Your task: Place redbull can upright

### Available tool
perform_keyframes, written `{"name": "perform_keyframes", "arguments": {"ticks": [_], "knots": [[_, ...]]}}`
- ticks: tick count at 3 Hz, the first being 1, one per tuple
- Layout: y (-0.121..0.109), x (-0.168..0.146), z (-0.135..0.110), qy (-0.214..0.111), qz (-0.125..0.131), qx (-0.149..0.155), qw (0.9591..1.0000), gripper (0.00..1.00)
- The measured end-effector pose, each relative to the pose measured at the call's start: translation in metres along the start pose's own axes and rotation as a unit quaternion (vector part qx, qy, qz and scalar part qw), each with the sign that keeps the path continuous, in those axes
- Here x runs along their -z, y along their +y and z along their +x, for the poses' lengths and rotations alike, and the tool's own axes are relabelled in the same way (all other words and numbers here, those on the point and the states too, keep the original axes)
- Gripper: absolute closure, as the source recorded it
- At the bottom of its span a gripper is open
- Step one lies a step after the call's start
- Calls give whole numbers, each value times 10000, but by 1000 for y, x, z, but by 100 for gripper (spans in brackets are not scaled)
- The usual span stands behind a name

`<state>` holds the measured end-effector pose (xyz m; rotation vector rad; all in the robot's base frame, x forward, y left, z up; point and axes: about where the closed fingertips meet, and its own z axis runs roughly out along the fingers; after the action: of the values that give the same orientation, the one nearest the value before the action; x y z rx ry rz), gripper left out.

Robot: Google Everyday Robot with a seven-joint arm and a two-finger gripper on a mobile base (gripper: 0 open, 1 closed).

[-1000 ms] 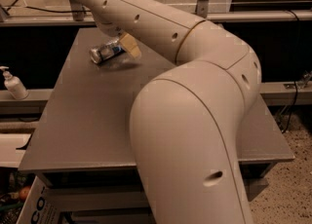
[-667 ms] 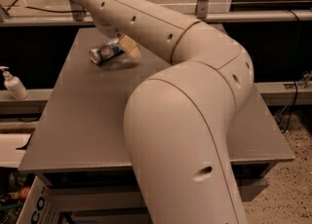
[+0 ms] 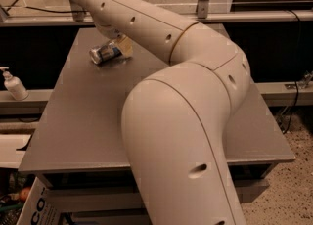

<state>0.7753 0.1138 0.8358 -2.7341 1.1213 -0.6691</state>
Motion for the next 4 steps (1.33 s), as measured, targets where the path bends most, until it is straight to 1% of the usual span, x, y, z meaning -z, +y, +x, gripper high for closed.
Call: {"name": "perform_keyframes", "arguments": {"ticks": [2, 3, 4], "knots": [[2, 9, 6, -14, 20, -125, 9999, 87], [8, 24, 15, -130, -11, -352, 9993, 100], [17, 45, 21, -336, 70, -510, 9981, 100]]}}
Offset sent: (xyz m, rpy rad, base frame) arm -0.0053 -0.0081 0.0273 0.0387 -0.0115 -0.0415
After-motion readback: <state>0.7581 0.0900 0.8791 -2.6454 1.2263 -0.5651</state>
